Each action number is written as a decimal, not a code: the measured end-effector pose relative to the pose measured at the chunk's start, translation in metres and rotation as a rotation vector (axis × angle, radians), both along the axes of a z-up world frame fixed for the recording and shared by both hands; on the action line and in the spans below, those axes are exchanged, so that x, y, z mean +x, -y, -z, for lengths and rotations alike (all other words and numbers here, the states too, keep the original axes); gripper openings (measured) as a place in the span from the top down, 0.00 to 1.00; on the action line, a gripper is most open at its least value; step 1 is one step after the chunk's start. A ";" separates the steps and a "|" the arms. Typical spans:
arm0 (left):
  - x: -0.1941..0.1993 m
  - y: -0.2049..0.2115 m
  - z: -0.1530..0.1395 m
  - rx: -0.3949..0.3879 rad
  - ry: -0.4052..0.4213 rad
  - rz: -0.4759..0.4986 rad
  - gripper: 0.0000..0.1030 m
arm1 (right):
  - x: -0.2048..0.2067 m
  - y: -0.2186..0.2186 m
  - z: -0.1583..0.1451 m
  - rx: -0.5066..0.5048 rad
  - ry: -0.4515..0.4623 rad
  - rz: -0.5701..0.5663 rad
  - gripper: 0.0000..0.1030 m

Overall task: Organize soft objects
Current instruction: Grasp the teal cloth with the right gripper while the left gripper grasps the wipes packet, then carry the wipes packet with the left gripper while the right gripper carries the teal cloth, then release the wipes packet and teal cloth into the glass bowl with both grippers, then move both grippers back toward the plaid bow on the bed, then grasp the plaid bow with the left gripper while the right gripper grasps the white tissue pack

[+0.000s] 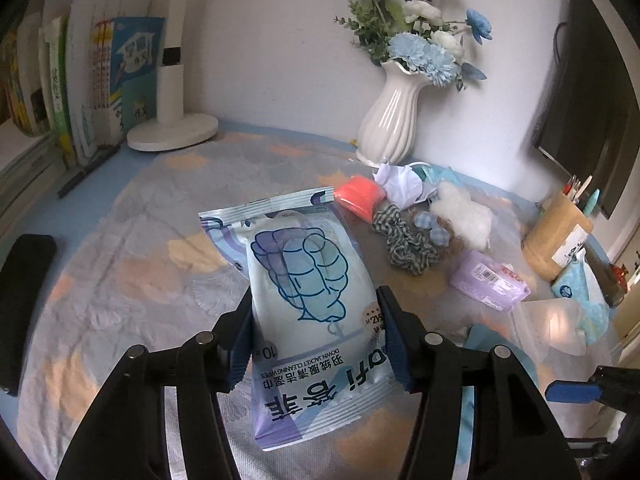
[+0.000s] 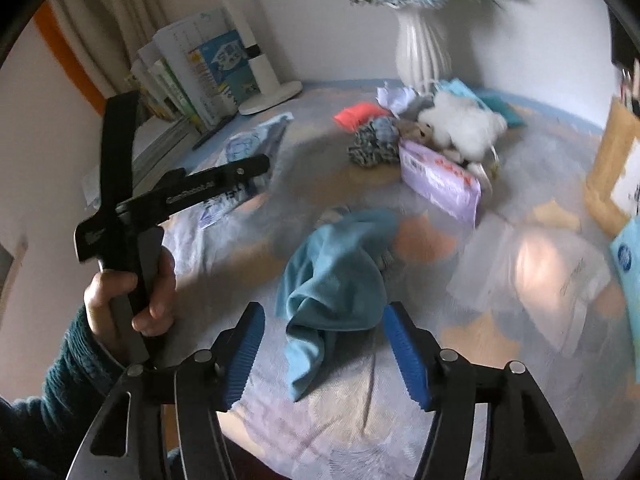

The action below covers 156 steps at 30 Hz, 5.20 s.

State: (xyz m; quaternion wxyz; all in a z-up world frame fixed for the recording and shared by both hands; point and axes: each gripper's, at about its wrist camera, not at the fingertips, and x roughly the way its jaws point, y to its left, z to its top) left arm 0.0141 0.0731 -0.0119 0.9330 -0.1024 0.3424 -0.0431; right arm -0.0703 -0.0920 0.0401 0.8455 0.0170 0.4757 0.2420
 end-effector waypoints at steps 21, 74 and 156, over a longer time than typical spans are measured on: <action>-0.004 0.015 -0.003 0.109 0.020 -0.023 0.47 | -0.014 -0.002 -0.026 -0.135 0.317 0.130 0.78; 0.076 0.408 -0.155 0.136 0.153 0.682 0.23 | 0.033 0.377 -0.108 -0.087 0.188 0.919 0.46; 0.017 0.098 0.022 -0.018 -0.183 0.296 0.70 | 0.014 0.086 0.007 0.007 -0.001 0.041 0.10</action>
